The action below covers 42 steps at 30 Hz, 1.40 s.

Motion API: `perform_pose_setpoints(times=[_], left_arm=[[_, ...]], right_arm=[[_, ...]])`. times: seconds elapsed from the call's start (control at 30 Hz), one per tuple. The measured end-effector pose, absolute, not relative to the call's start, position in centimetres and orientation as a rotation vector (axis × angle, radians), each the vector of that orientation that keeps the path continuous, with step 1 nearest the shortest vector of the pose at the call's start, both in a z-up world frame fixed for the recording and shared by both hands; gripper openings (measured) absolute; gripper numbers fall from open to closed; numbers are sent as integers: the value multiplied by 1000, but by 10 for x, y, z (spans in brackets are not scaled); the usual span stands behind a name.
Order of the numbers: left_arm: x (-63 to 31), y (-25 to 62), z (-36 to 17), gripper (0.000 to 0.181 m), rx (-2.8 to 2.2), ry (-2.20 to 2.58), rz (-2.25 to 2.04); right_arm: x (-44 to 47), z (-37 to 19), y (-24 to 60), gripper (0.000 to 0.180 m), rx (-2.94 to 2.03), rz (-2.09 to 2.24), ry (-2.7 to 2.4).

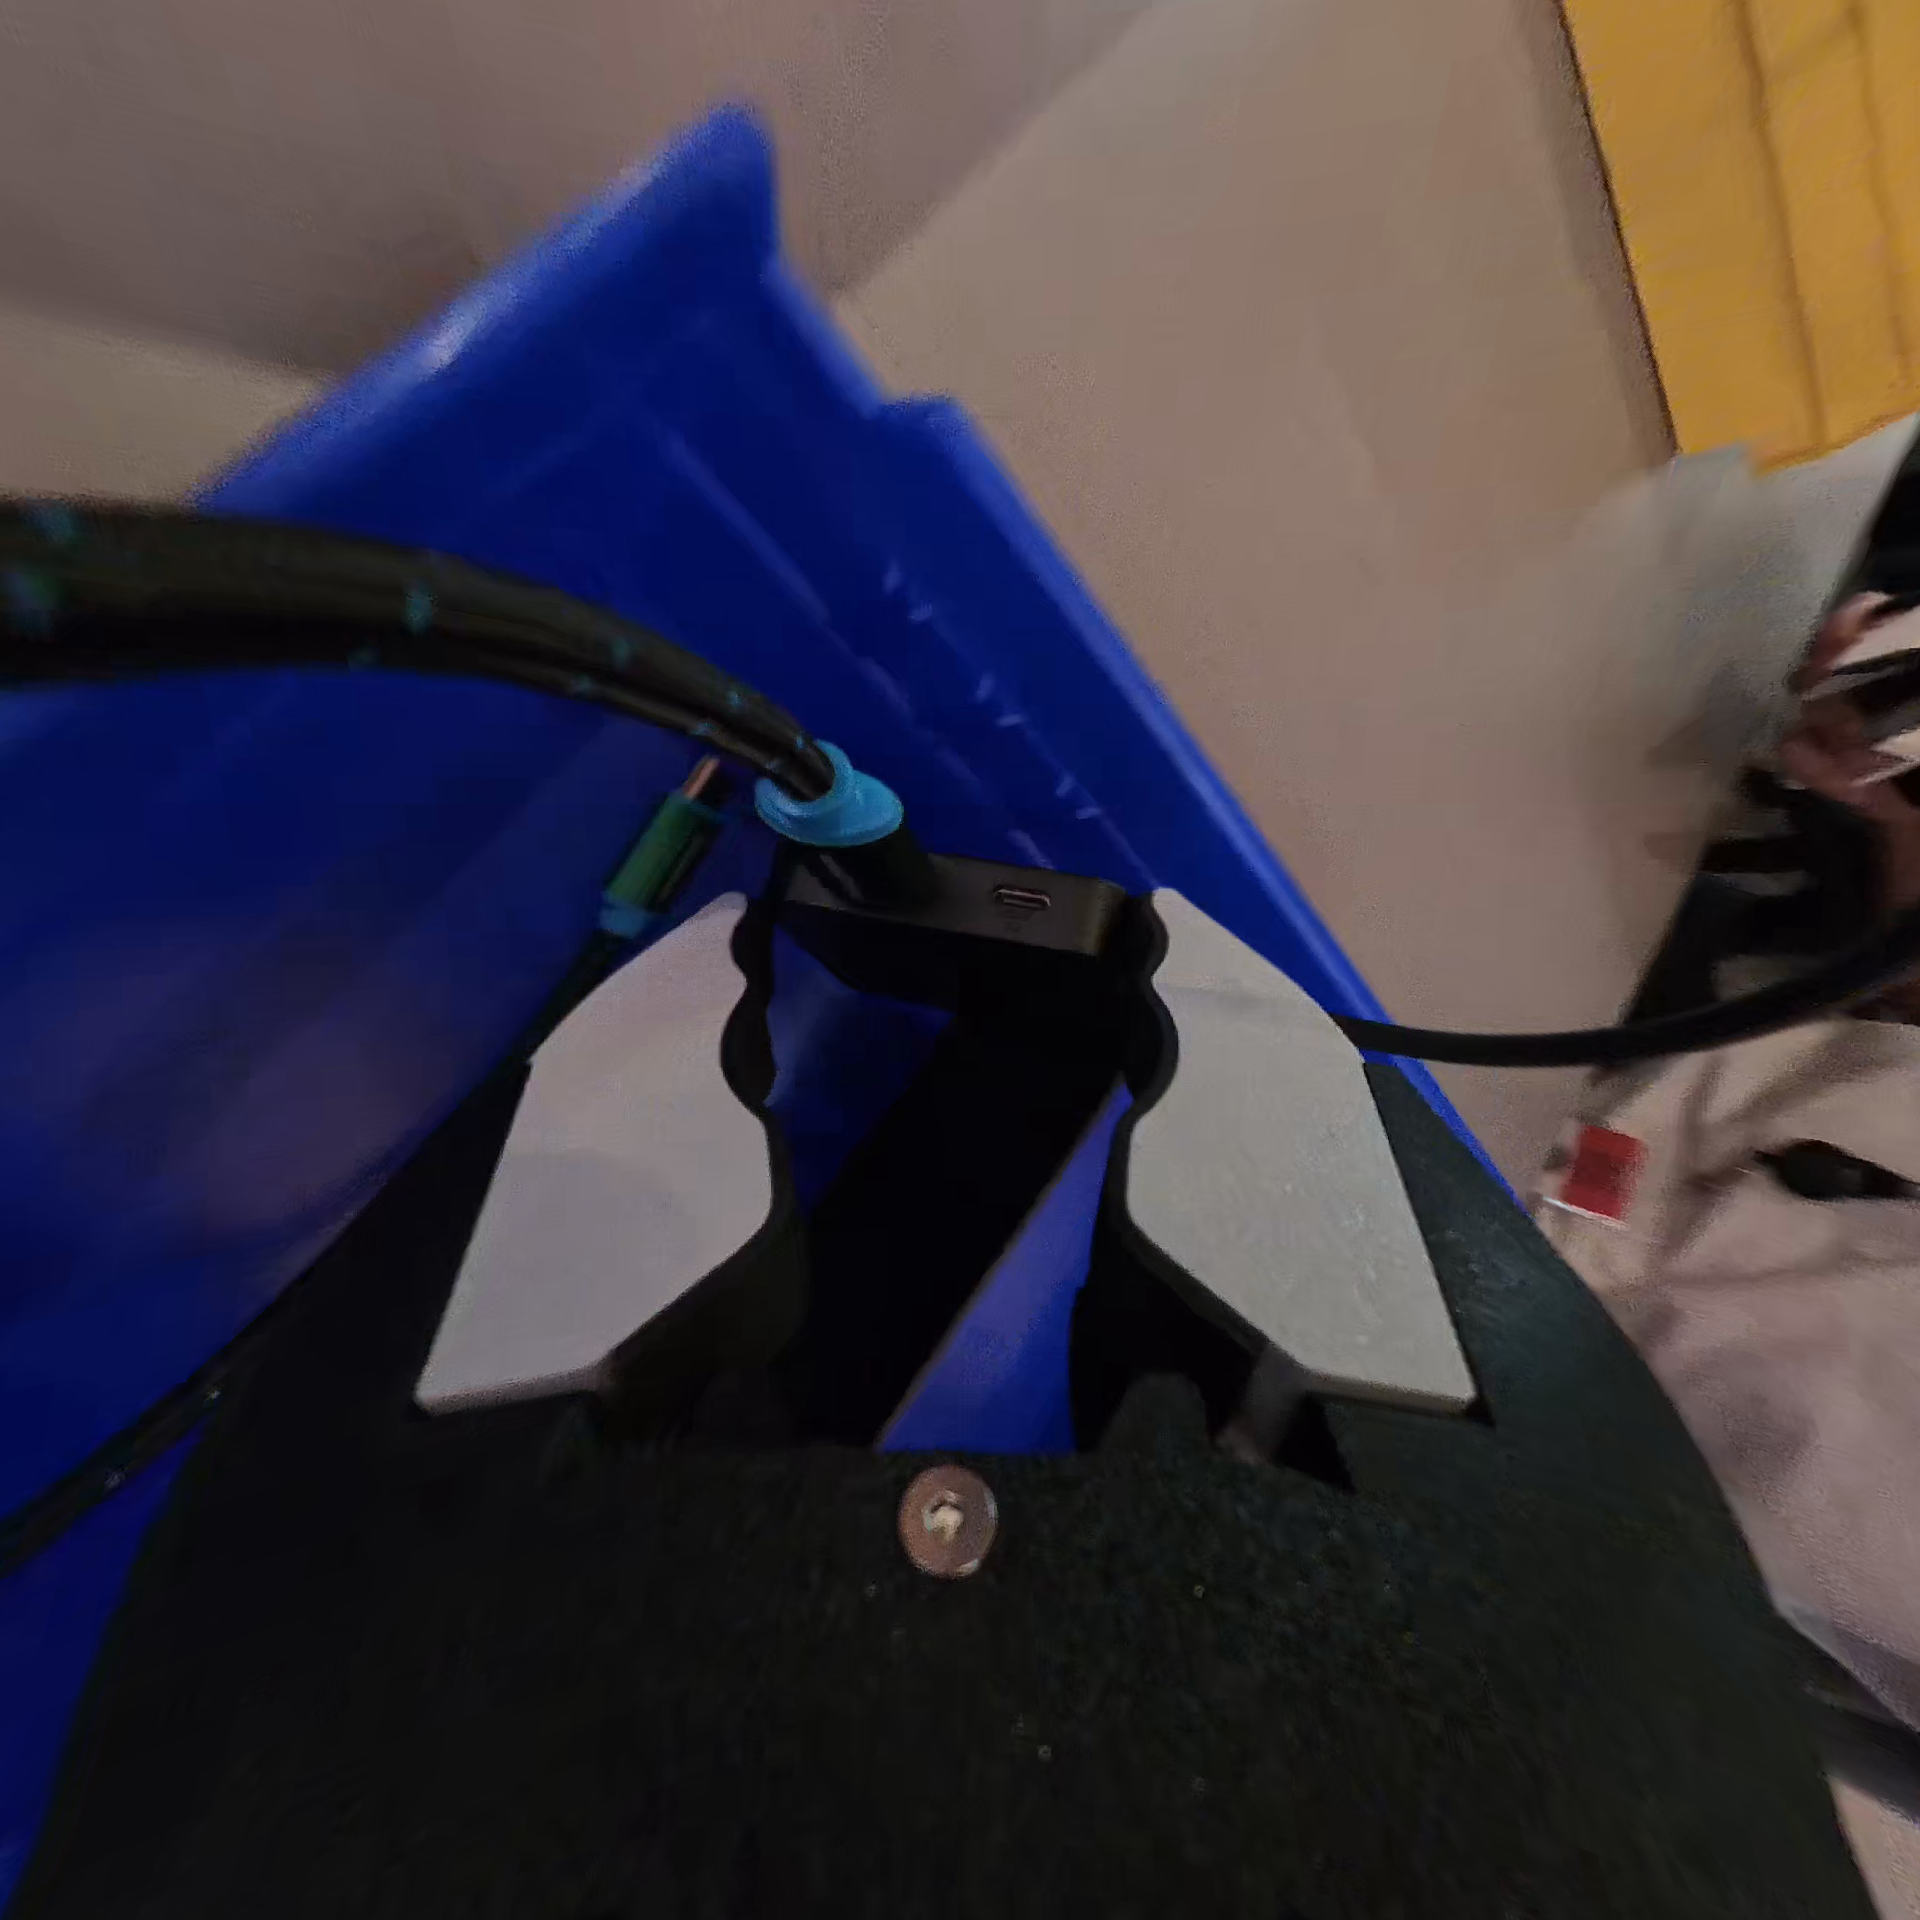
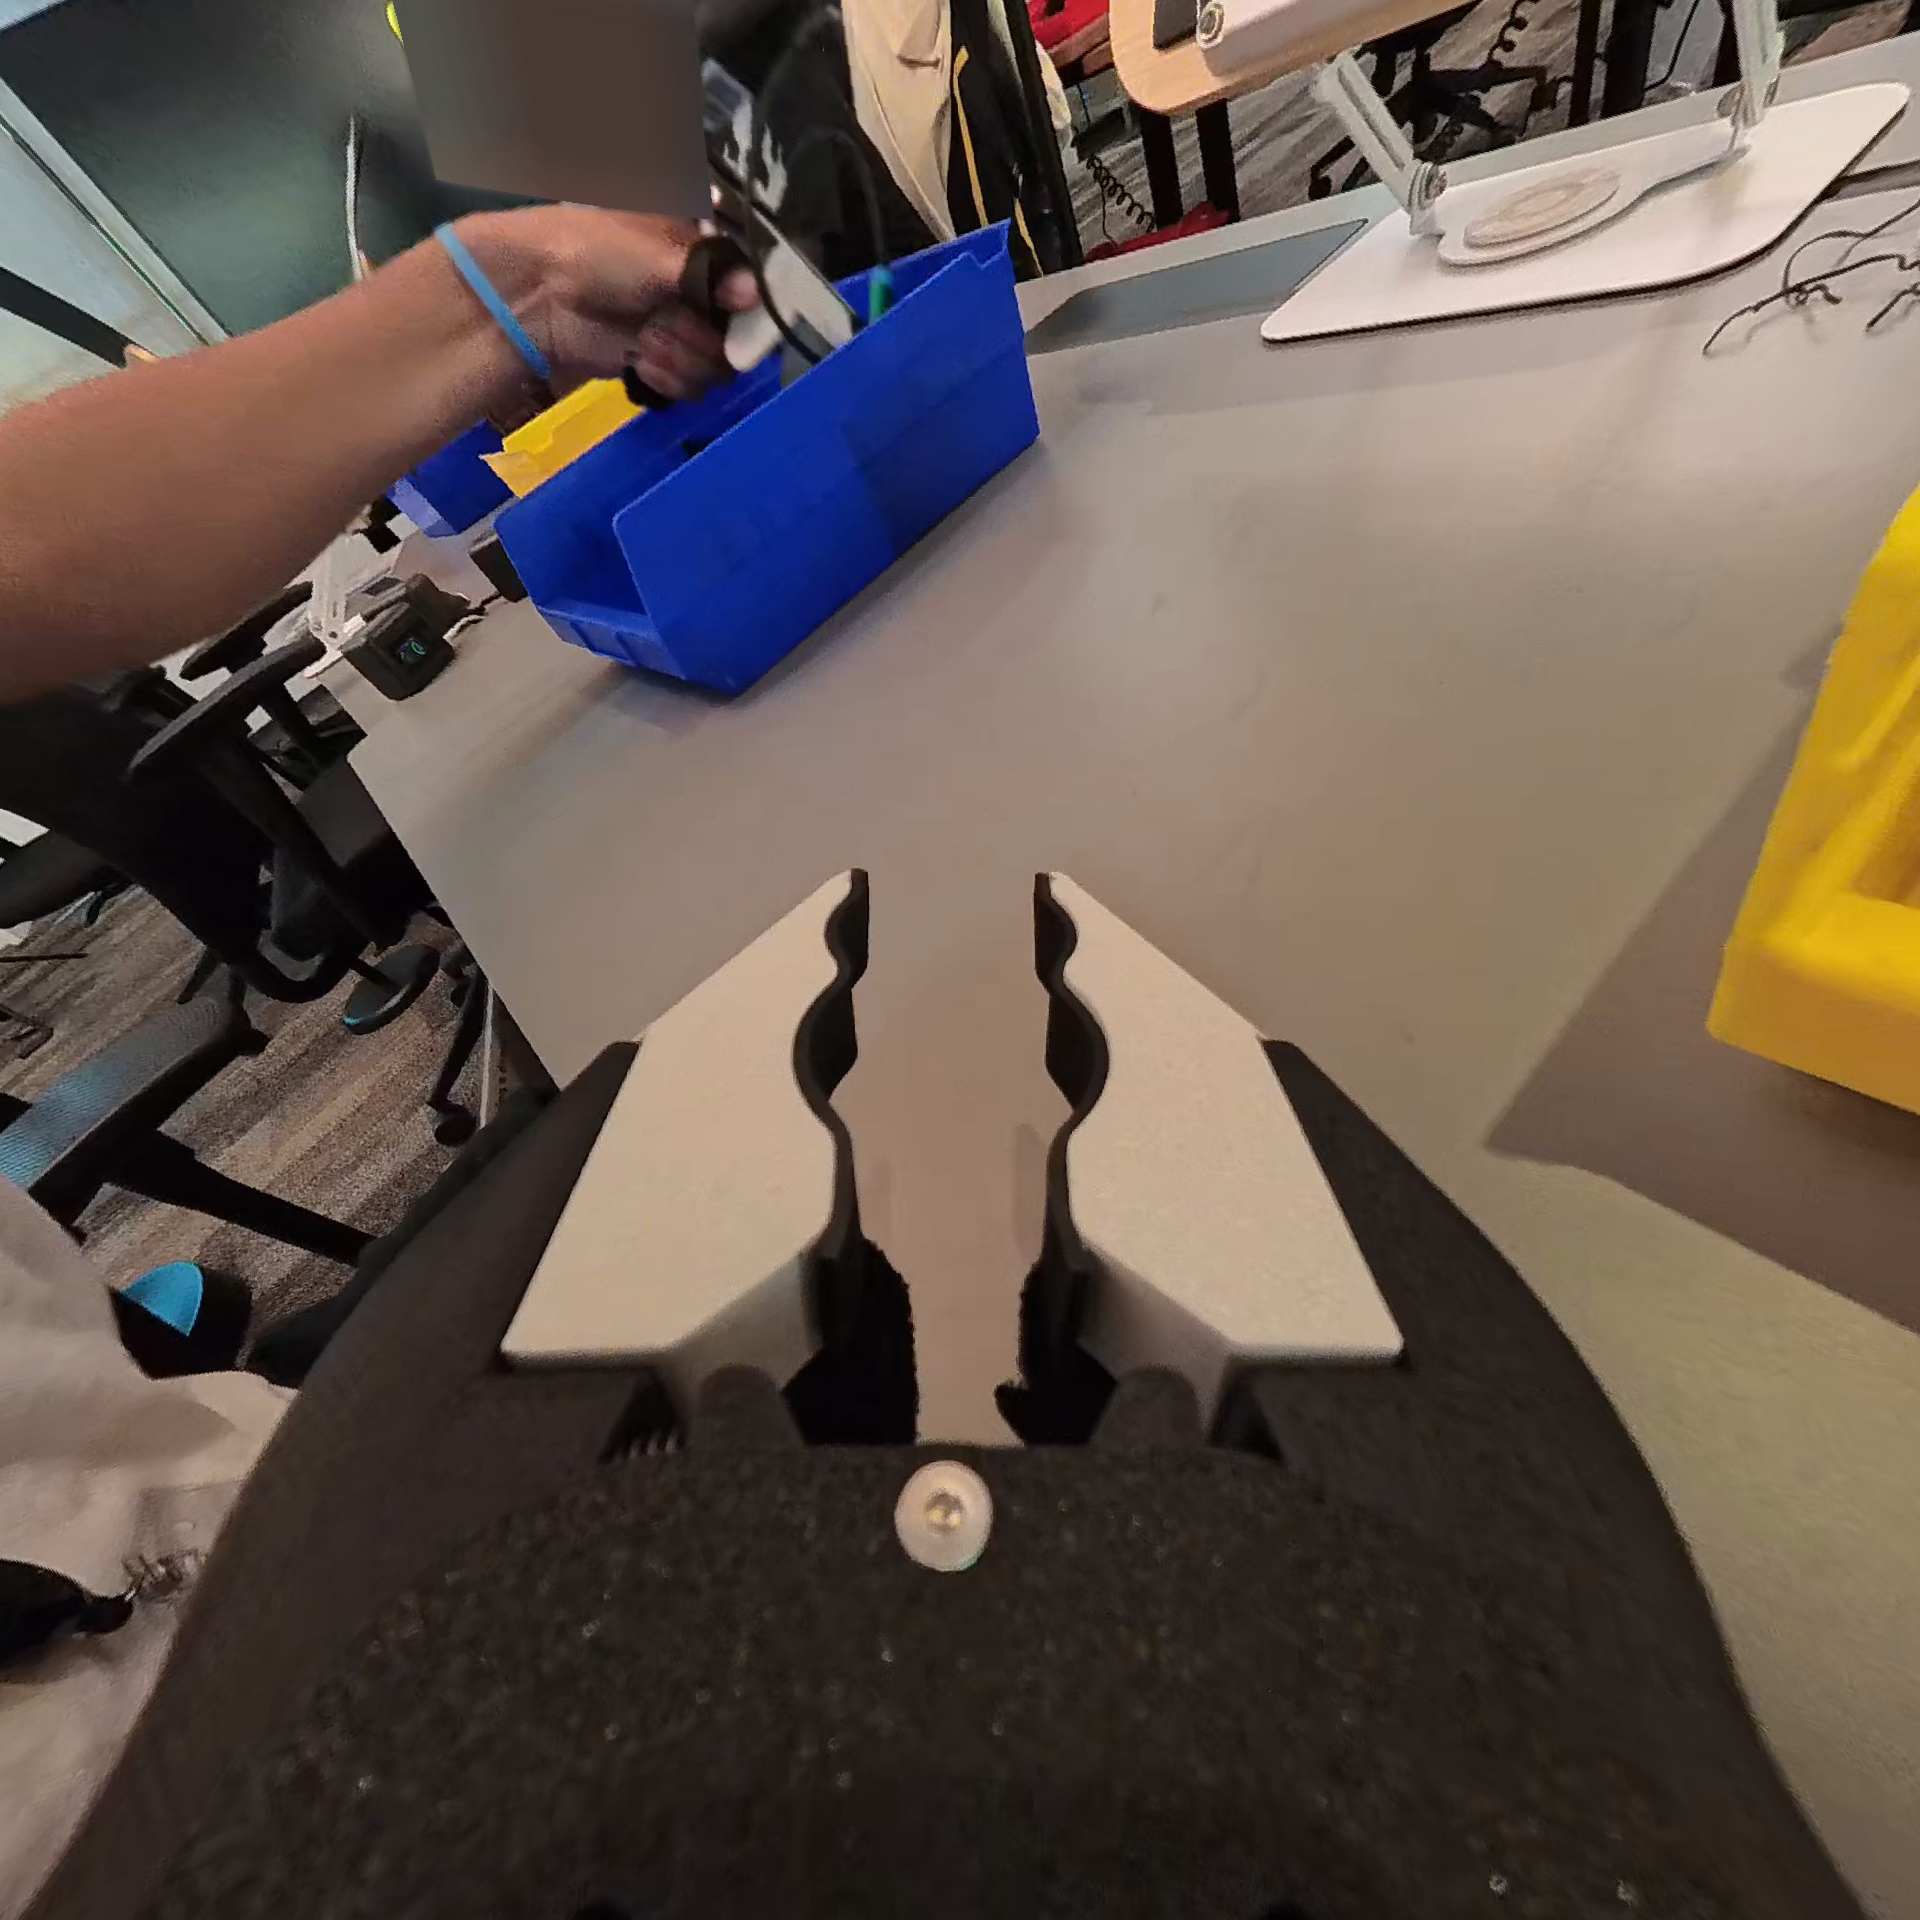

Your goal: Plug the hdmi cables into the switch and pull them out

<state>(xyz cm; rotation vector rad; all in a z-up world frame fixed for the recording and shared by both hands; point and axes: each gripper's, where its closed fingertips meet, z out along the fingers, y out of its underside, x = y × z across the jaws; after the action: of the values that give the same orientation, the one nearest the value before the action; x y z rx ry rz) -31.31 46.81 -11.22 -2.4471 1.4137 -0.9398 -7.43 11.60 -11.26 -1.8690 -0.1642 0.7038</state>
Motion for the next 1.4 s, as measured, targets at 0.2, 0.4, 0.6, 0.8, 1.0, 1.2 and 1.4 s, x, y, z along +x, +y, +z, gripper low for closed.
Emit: perform_pose_setpoints(times=[0.2,0.4,0.6,0.8,1.0,1.2,1.4], left_arm=[[-308,446,5,66,-1958,1406,-572],[-260,323,66,65,-1446,1664,-454],[-214,200,25,64,-1171,2034,-361],[-194,160,6,0,-1099,2059,-478],[-210,170,-67,0,-1383,2008,-549],[-214,132,-102,7,-1582,1748,-912],[-181,136,-113,38,-1655,1777,-905]], right_arm=[[-76,-103,118,32,-1811,629,-204],[-102,-59,130,37,-1690,547,-386],[-163,26,150,37,-1536,490,-693],[-194,38,157,31,-1489,326,-816],[-110,-24,162,32,-1786,231,-630],[-18,-46,114,31,-1775,350,-309],[-8,-78,97,31,-1769,459,-150]])
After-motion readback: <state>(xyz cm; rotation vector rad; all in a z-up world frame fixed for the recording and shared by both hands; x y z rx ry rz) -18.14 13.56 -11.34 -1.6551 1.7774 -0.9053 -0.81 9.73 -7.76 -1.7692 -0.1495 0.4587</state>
